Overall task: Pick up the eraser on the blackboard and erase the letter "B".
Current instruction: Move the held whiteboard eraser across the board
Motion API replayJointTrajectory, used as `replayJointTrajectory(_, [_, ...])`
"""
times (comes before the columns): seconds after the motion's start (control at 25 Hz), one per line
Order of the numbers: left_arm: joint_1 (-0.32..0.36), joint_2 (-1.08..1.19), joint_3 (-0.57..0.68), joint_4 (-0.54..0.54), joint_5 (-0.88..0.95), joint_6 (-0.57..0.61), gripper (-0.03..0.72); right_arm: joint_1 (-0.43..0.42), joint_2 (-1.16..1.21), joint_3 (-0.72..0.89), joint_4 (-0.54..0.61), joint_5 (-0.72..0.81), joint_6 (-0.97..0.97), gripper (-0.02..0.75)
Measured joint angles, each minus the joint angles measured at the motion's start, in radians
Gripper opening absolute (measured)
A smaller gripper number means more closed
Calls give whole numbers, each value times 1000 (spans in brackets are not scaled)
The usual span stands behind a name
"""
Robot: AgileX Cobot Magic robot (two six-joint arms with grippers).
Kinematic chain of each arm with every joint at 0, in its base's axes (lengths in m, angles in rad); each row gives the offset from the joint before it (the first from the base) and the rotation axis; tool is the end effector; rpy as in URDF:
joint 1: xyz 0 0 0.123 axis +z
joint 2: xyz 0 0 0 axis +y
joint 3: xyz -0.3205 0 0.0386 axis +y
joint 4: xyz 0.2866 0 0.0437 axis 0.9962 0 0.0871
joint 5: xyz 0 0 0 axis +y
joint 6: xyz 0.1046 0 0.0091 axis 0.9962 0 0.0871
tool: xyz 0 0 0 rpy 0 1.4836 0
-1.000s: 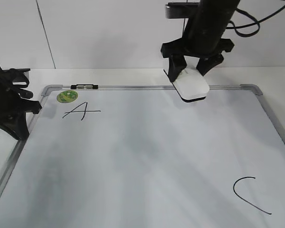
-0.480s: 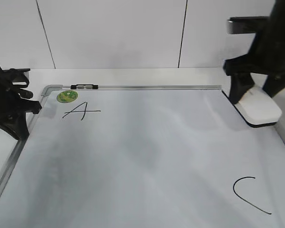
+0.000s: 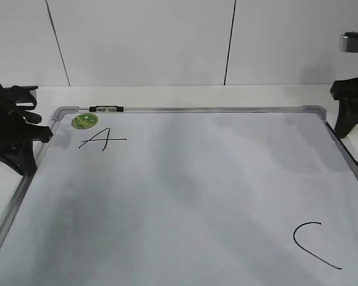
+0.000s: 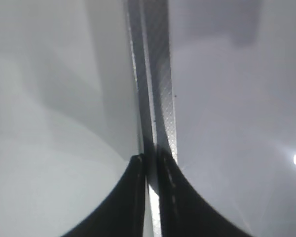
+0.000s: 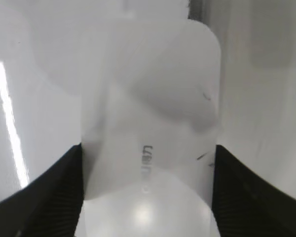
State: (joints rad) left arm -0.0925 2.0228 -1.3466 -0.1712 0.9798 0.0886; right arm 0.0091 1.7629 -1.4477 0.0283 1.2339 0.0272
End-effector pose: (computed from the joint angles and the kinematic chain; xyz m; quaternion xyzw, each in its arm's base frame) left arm 0.4233 -0.0542 0.1452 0.0427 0.9966 -0.0710 0.0009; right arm 0.3964 0.0064 0.2786 0.0130 0.9983 0.0146 0.0542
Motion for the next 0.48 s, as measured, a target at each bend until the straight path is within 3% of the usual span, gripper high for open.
replayJointTrajectory(0.48, [0,0,0,-6,0,0,25,-25,99,0,67,-89,-75,553])
